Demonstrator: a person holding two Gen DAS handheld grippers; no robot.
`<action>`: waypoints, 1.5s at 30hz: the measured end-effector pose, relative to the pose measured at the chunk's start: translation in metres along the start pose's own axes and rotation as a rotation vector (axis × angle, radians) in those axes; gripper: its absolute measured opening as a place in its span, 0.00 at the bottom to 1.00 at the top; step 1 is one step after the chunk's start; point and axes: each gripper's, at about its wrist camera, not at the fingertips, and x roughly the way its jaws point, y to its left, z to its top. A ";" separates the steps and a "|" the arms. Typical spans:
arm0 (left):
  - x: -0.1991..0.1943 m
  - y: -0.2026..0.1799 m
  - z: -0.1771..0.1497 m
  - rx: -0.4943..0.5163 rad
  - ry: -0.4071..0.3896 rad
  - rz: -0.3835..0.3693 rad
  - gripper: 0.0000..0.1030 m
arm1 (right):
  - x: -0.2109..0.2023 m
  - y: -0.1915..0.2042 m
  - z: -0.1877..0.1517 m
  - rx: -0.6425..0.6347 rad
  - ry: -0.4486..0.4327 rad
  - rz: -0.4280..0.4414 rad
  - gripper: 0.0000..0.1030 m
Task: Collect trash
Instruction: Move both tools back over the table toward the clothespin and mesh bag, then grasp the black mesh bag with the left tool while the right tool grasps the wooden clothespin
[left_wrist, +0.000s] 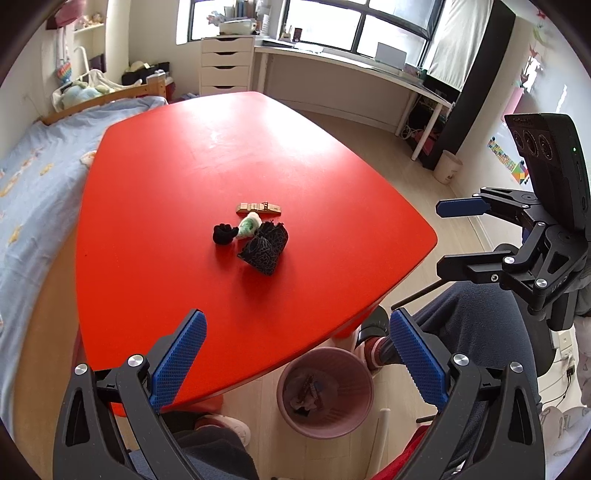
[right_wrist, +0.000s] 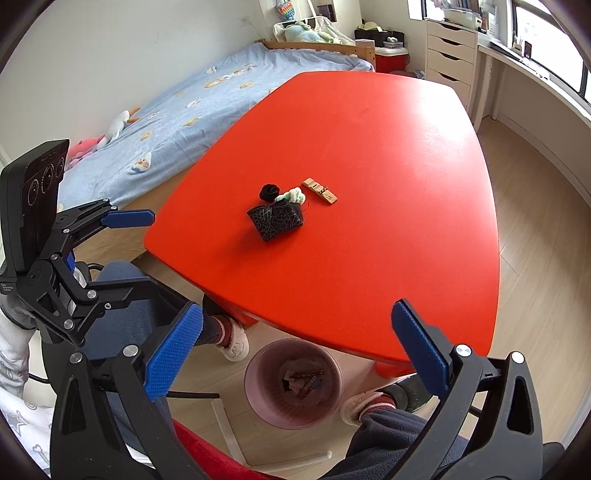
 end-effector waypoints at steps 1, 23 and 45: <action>0.002 0.001 0.003 0.002 -0.001 0.001 0.93 | 0.003 -0.002 0.005 -0.005 -0.001 0.001 0.97; 0.067 0.024 0.040 0.042 0.066 -0.005 0.93 | 0.099 -0.030 0.094 -0.147 0.064 -0.066 0.97; 0.121 0.039 0.035 0.044 0.141 -0.080 0.68 | 0.171 -0.035 0.104 -0.252 0.136 -0.026 0.64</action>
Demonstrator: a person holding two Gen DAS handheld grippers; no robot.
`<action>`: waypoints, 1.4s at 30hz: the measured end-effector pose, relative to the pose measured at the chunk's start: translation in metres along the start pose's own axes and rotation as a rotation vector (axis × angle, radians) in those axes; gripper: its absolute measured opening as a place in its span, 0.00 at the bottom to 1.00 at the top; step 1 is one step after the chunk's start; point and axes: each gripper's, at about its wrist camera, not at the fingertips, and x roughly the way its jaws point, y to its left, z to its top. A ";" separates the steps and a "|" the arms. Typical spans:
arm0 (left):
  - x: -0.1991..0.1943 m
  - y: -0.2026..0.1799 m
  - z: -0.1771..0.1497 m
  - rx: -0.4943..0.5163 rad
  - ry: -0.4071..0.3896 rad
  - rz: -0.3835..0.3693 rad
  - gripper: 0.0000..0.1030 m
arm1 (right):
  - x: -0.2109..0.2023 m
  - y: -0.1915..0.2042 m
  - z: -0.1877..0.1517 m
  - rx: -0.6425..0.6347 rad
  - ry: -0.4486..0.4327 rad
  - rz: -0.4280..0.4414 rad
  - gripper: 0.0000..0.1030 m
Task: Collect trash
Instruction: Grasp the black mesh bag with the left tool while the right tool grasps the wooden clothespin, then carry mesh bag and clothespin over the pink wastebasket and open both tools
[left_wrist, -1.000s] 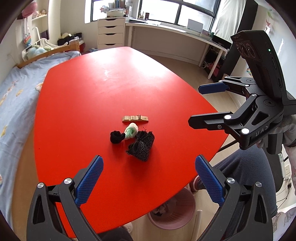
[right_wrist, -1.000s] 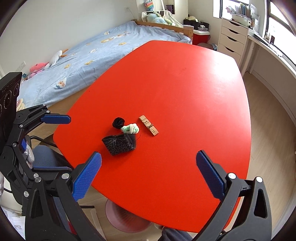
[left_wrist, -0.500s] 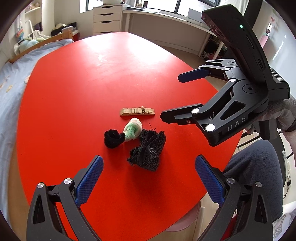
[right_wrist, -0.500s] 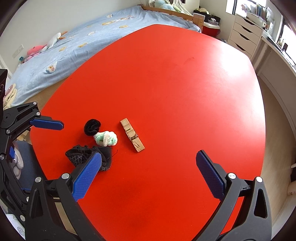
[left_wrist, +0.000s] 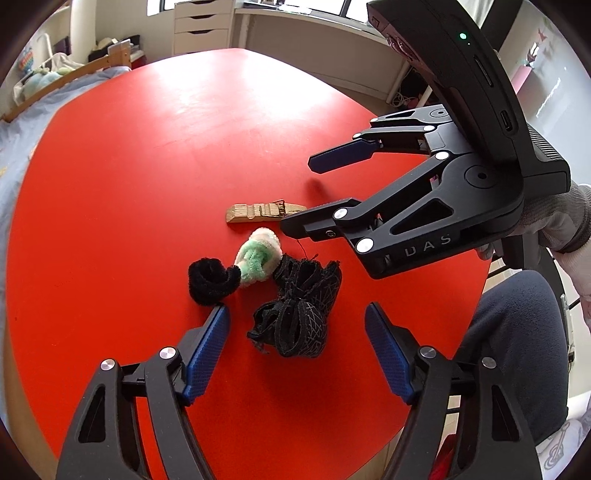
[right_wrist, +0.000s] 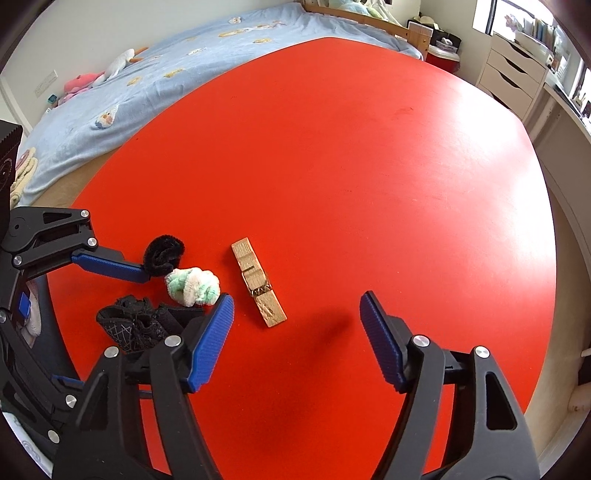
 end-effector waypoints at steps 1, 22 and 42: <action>0.001 0.000 -0.001 -0.001 0.000 -0.001 0.65 | 0.001 0.001 0.000 -0.005 0.002 0.002 0.61; -0.011 -0.002 -0.009 -0.016 -0.004 -0.004 0.35 | -0.001 0.014 0.001 -0.023 -0.004 -0.024 0.11; -0.070 -0.026 -0.014 -0.027 -0.080 0.028 0.34 | -0.086 0.027 -0.047 0.090 -0.084 -0.033 0.11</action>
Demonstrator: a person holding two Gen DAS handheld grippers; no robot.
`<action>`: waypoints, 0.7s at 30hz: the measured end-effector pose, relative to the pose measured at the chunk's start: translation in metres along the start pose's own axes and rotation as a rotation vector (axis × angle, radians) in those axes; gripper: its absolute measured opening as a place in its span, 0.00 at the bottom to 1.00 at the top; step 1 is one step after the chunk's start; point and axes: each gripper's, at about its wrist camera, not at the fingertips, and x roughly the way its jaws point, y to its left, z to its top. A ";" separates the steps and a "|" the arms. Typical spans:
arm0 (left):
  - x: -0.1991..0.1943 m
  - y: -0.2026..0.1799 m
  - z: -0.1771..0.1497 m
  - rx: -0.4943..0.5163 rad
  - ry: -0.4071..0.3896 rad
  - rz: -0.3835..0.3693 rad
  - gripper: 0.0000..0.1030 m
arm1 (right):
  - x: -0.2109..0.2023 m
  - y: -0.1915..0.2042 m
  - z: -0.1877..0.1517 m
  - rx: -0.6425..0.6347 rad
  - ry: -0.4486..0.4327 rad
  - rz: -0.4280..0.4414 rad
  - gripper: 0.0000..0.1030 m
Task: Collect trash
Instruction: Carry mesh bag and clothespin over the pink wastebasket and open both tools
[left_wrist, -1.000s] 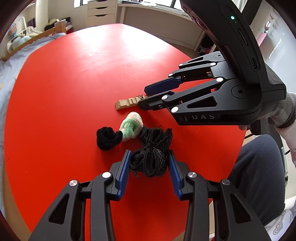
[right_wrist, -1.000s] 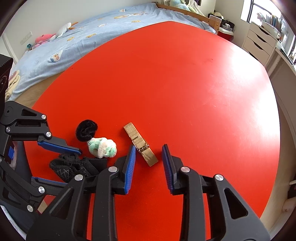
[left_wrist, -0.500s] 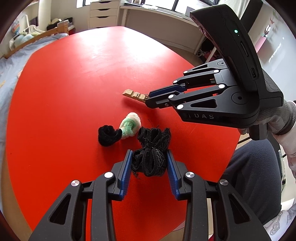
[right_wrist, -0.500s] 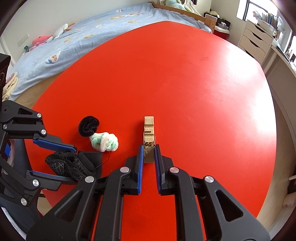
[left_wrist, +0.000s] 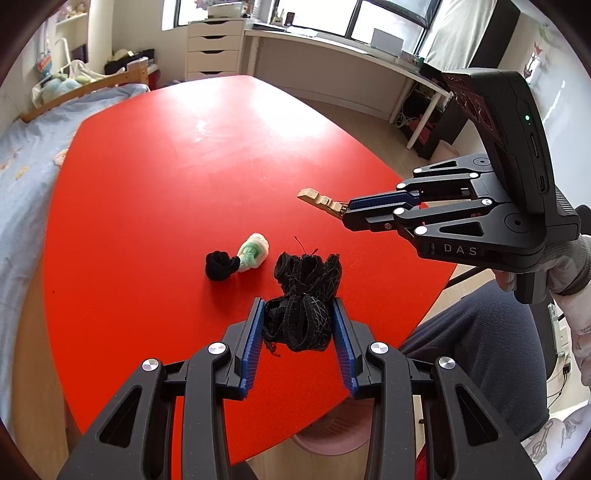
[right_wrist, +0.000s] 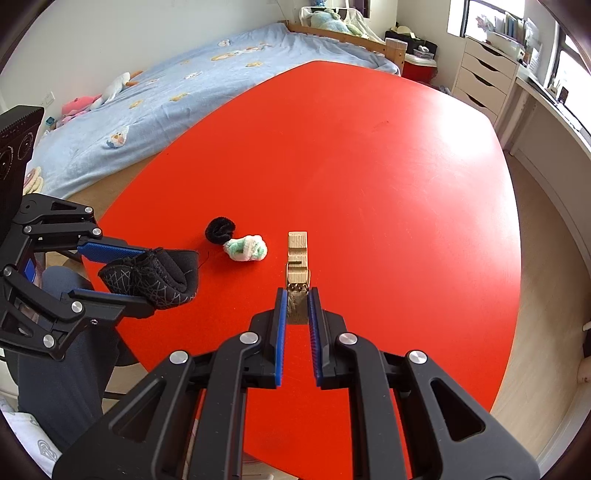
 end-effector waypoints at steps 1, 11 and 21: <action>-0.004 -0.002 -0.001 0.001 -0.005 0.002 0.34 | -0.008 0.002 -0.004 0.004 -0.009 0.001 0.11; -0.039 -0.028 -0.013 0.015 -0.053 0.010 0.34 | -0.065 0.027 -0.053 0.025 -0.060 0.005 0.11; -0.043 -0.047 -0.039 0.034 -0.034 -0.014 0.34 | -0.091 0.048 -0.094 0.030 -0.038 0.035 0.11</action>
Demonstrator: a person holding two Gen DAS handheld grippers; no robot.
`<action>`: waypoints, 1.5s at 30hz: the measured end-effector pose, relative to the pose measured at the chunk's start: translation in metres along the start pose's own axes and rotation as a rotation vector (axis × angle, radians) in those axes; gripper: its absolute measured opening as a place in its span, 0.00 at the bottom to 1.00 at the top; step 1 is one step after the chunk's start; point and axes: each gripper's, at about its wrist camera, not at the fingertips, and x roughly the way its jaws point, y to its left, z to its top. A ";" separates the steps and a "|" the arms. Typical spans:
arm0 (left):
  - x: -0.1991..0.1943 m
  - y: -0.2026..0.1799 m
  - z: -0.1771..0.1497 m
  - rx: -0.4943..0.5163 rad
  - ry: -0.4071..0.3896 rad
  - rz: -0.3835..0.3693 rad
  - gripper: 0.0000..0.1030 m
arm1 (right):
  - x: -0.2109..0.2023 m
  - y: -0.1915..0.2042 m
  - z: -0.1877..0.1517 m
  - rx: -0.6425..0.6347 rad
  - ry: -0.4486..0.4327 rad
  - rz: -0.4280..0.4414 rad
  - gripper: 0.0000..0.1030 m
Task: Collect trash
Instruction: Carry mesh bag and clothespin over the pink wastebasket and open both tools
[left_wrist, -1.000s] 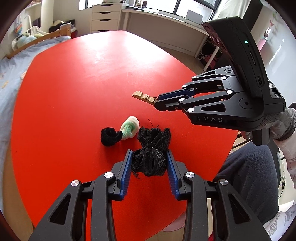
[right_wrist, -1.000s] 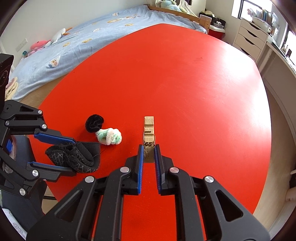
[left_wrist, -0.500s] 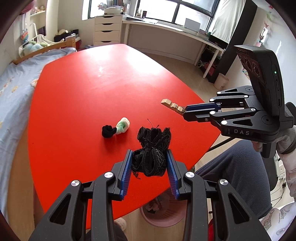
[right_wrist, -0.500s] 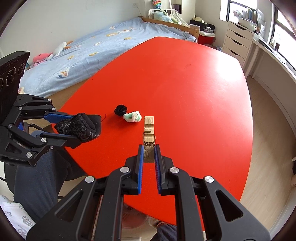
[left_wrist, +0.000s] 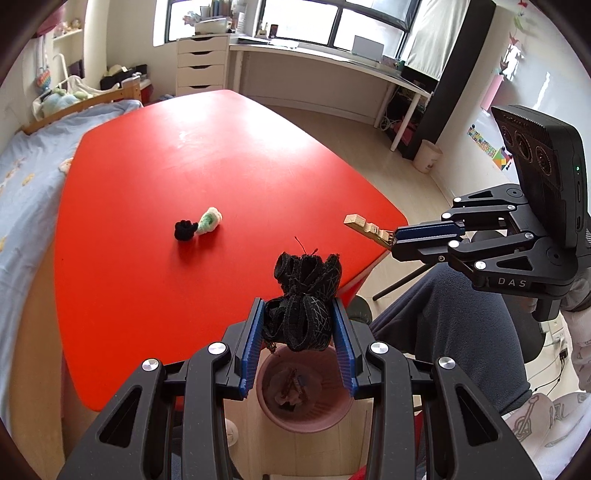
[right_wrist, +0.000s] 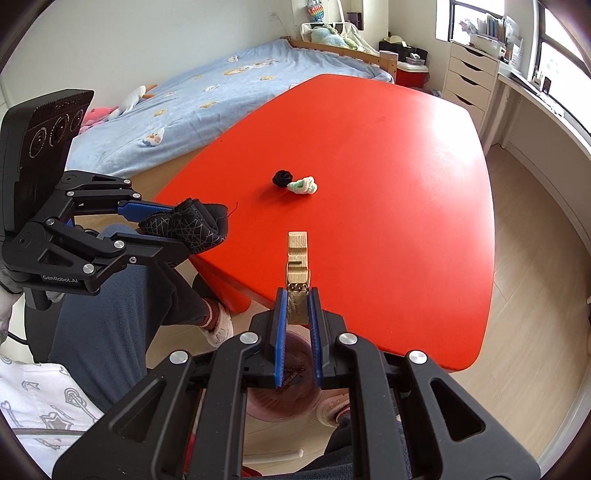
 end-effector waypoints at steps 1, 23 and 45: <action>0.001 -0.001 -0.002 -0.001 0.004 -0.003 0.34 | -0.002 0.002 -0.004 0.002 0.003 0.005 0.11; 0.013 -0.030 -0.048 0.023 0.074 -0.033 0.59 | -0.002 0.025 -0.054 0.029 0.054 0.079 0.14; 0.005 -0.006 -0.049 -0.076 0.041 0.067 0.93 | 0.004 0.010 -0.055 0.083 0.038 0.016 0.97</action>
